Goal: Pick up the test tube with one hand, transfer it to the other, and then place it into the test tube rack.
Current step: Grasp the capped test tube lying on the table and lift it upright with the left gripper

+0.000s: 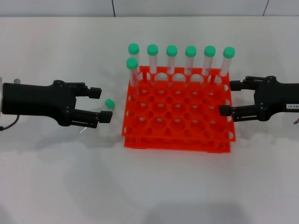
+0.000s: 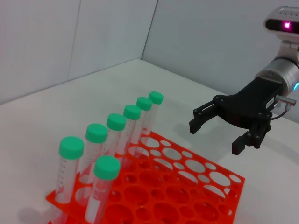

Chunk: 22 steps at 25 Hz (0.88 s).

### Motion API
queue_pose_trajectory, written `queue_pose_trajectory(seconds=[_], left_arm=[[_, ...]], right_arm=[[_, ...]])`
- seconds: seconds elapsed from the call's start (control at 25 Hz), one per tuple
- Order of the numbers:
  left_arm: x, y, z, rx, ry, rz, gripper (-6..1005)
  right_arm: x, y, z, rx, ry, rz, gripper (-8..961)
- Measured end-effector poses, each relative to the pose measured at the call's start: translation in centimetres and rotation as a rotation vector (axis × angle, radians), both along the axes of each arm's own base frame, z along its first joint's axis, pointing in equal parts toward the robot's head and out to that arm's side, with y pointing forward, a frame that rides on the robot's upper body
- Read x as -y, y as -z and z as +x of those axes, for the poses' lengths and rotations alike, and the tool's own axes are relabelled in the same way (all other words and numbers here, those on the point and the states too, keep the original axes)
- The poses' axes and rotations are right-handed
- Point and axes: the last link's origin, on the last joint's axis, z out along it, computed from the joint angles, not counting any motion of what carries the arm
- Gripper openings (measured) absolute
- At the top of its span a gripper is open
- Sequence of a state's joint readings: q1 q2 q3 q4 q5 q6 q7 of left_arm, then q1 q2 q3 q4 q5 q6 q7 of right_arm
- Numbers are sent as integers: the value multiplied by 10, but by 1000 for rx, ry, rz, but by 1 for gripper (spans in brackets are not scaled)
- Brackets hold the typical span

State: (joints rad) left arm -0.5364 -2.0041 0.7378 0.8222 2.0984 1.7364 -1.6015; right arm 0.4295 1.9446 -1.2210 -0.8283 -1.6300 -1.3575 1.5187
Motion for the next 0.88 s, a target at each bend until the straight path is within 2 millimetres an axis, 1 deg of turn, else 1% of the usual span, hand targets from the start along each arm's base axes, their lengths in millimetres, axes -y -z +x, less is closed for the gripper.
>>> queue_pose_trajectory(seconds=[0.64, 0.88], left_arm=[[-1, -1, 0, -4, -2, 5, 845], [-4, -4, -5, -43, -42, -3, 839]], right_arm=[[0, 2, 0, -1, 4, 3, 869], [0, 5, -2, -6, 3, 8, 869]])
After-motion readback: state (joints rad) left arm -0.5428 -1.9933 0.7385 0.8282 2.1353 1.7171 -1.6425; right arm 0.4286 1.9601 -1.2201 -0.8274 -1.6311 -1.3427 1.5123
